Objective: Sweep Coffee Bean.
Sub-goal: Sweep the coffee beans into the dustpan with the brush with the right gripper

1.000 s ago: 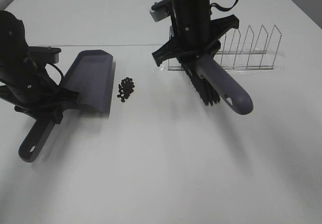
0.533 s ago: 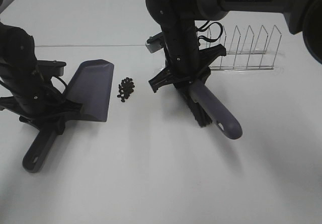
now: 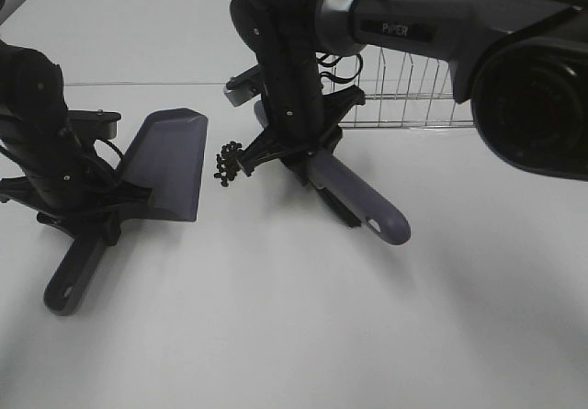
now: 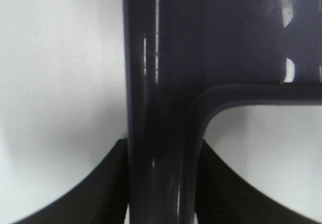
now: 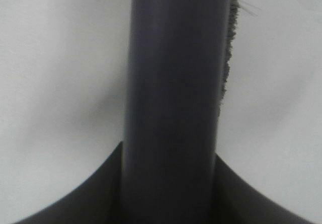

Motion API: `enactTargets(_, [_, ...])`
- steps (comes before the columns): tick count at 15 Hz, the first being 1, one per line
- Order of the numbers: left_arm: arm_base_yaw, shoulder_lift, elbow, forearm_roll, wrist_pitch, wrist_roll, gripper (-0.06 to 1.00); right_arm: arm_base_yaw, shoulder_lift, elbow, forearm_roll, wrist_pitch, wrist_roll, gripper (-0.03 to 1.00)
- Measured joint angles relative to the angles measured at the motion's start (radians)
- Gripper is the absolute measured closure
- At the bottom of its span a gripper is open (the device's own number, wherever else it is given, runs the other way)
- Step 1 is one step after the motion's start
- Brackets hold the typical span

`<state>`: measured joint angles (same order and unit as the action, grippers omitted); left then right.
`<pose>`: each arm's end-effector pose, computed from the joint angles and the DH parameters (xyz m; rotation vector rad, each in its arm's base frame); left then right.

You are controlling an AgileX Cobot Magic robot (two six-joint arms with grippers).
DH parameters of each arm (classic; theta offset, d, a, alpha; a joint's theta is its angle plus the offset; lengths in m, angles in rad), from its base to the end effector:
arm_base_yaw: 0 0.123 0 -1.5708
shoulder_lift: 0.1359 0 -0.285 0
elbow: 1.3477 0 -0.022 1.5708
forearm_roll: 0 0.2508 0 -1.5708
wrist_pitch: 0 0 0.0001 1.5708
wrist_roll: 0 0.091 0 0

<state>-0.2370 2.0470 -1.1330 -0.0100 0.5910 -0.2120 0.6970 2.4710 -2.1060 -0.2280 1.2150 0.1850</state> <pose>0.3533 -0.0859 0.0967 0.0256 2.9931 -0.0601 0.3958 0.3062 0.1320 -0.8538 2.8438 -0.2428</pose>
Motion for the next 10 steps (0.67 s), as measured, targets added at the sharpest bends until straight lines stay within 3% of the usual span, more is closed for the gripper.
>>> enactTargets(4, [0.000,0.000,-0.001,-0.001,0.000,0.000,0.59,0.041,0.079,-0.185,0.132,0.000,-0.072,0.62])
enactTargets(10, [0.000,0.000,-0.001,-0.001,0.000,0.000,0.59,0.044,0.106,-0.256,0.341,-0.016,-0.134,0.62])
